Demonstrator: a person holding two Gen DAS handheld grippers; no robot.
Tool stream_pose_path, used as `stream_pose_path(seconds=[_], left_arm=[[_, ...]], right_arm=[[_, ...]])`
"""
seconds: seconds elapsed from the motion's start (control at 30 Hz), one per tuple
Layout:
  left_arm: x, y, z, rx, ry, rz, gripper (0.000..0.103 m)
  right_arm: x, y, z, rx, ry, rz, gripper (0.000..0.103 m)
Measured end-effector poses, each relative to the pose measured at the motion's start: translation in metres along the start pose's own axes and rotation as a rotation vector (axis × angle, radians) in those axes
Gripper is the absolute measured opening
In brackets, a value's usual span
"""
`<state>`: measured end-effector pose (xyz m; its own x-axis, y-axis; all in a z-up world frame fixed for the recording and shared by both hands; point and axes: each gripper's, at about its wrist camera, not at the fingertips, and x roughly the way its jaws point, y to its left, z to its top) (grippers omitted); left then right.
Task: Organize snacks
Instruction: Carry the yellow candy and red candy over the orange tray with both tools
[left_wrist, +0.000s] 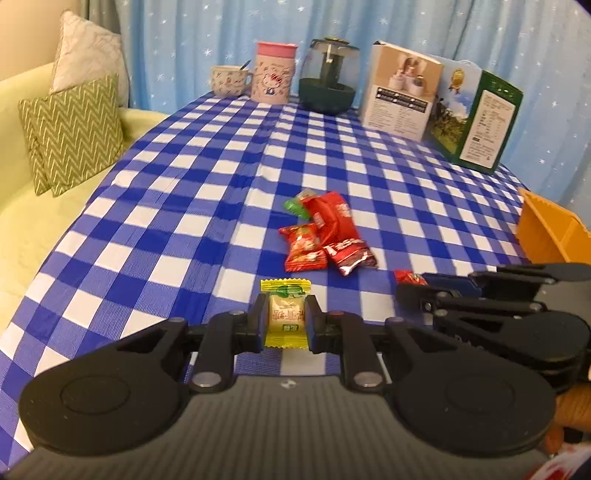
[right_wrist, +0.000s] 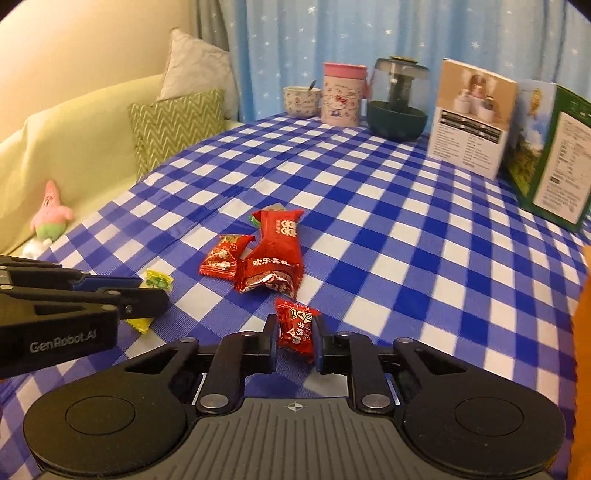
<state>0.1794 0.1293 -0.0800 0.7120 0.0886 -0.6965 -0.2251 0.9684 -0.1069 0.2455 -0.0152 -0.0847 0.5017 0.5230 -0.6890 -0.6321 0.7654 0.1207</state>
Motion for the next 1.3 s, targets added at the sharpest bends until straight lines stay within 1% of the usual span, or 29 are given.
stream_pose_path(seconds=[0.23, 0.47, 0.8, 1.1, 1.3], left_arm=[[-0.024, -0.02, 0.002, 0.026, -0.014, -0.023, 0.018], [-0.058, -0.045, -0.007, 0.037, -0.014, -0.049, 0.018], [-0.1, -0.085, -0.022, 0.072, -0.012, -0.104, 0.018], [-0.119, -0.122, -0.026, 0.12, -0.017, -0.165, 0.018], [-0.128, -0.141, -0.026, 0.151, -0.021, -0.19, 0.018]], right_arm=[[-0.044, -0.006, -0.01, 0.081, -0.015, -0.032, 0.019], [-0.1, -0.01, -0.02, 0.153, -0.039, -0.075, 0.019], [-0.17, -0.02, -0.049, 0.231, -0.069, -0.145, 0.019], [-0.214, -0.034, -0.068, 0.292, -0.09, -0.202, 0.019], [-0.23, -0.043, -0.077, 0.321, -0.099, -0.224, 0.019]])
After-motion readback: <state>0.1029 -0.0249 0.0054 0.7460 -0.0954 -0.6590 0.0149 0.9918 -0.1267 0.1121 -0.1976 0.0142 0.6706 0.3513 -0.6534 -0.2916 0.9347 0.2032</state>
